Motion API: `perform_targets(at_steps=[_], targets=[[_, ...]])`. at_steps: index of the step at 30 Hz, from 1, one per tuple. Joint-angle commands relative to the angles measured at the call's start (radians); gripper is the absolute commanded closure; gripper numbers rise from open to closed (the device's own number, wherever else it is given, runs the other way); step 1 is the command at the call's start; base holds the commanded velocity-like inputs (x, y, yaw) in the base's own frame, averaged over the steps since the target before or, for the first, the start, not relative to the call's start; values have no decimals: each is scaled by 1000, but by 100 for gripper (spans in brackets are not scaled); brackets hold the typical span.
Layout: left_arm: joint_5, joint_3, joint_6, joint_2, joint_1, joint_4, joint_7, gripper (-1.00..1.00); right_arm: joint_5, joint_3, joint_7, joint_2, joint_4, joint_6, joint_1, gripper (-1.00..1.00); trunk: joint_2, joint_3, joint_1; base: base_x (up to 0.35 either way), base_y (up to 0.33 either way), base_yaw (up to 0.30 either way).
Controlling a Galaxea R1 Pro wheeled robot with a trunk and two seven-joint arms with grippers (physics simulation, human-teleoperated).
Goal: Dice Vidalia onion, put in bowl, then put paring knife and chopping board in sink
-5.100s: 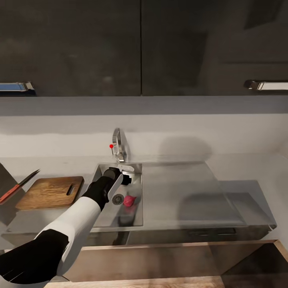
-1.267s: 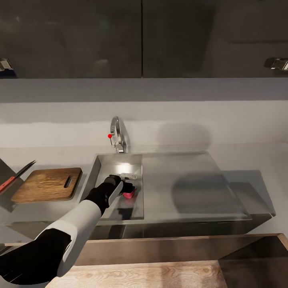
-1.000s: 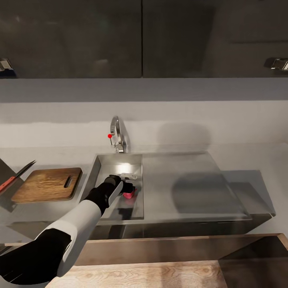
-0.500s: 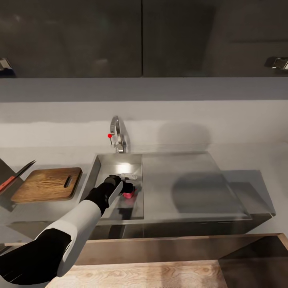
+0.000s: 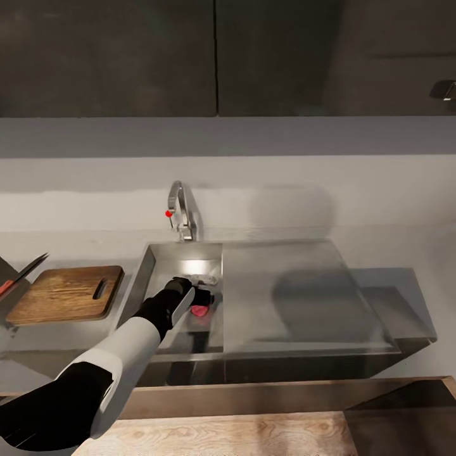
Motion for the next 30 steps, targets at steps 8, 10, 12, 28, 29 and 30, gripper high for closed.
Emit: perform_targets(at_steps=[8,10,12,28,29,30], targets=[[11,-7,4,1,0,-1,9,-100,-6,0,4,0,-2,-1,0,-100,-2,-15,1,2,-1,0],[11,-7,4,1,0,-1,9,-100,-6,0,4,0,-2,-1,0,-100,-2,-18,1,0,0,0],[11,-7,4,1,0,-1,9,-100,-6,0,4,0,-2,-1,0,-100,-2,-21,1,0,0,0],[10,-7,4,1,0,11,9,-100,-6,0,6,0,-2,-1,0,-100,-2,-47,1,0,0,0],[10,-7,4,1,0,12,9,-100,-6,0,6,0,-2,-1,0,-100,-2,-48,1,0,0,0],[10,-7,3,1,0,15,9,-100,-6,0,6,0,-2,-1,0,-100,-2,-50,1,0,0,0]])
